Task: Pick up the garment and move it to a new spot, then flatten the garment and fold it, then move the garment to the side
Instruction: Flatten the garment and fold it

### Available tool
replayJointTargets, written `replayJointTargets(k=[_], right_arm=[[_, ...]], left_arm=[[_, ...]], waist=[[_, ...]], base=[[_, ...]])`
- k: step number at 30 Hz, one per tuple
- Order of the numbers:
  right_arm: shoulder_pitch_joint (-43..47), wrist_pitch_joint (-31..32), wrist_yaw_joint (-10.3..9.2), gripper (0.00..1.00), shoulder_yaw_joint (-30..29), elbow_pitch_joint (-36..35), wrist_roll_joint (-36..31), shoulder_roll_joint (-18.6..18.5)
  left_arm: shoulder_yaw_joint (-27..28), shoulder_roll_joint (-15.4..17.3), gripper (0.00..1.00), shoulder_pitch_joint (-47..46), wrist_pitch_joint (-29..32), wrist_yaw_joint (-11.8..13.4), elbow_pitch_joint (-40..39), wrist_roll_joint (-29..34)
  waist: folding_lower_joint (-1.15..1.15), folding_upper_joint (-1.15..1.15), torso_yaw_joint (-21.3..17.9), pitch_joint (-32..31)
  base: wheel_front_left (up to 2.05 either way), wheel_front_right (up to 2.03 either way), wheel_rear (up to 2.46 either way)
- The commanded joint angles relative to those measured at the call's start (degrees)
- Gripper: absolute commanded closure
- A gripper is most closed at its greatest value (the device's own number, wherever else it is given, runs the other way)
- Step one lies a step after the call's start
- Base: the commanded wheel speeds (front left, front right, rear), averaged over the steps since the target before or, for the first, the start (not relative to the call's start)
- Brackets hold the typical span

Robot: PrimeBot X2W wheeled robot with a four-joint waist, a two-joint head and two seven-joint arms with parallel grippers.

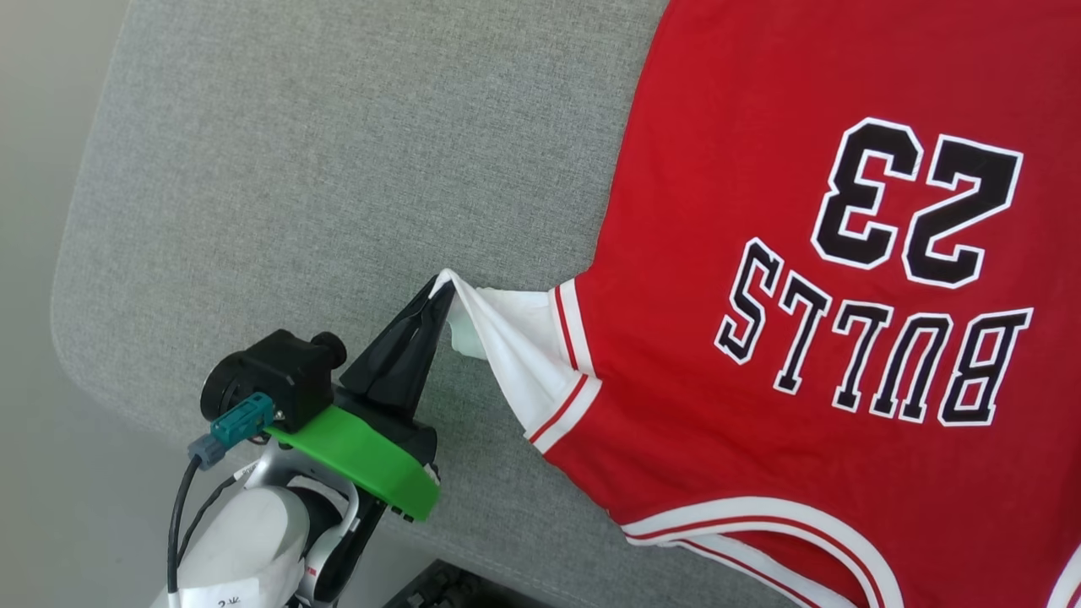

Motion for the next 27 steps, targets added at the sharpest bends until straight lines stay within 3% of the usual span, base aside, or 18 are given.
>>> replayJointTargets(k=[1,16,27], right_arm=[[3.0,0.3,-0.04,1.0,0.6,1.2,0.7,-0.2],[15.9,-4.6,-0.04,1.0,5.5,0.8,7.2,-1.4],[30.0,-8.1,-0.04,1.0,9.9,-4.0,14.4,-3.4]], left_arm=[[-0.1,0.0,1.0,-1.3,-0.2,0.0,0.3,0.0],[1.2,2.2,1.0,1.9,0.9,1.7,1.2,-1.2],[1.8,2.8,1.0,5.9,2.4,4.0,1.7,-2.7]], waist=[[-0.01,0.0,-0.4,-0.8],[-0.01,0.0,-6.4,-12.6],[-0.01,0.0,-11.6,-21.8]], base=[[0.0,0.0,0.0],[0.0,0.0,0.0],[0.0,0.0,0.0]])
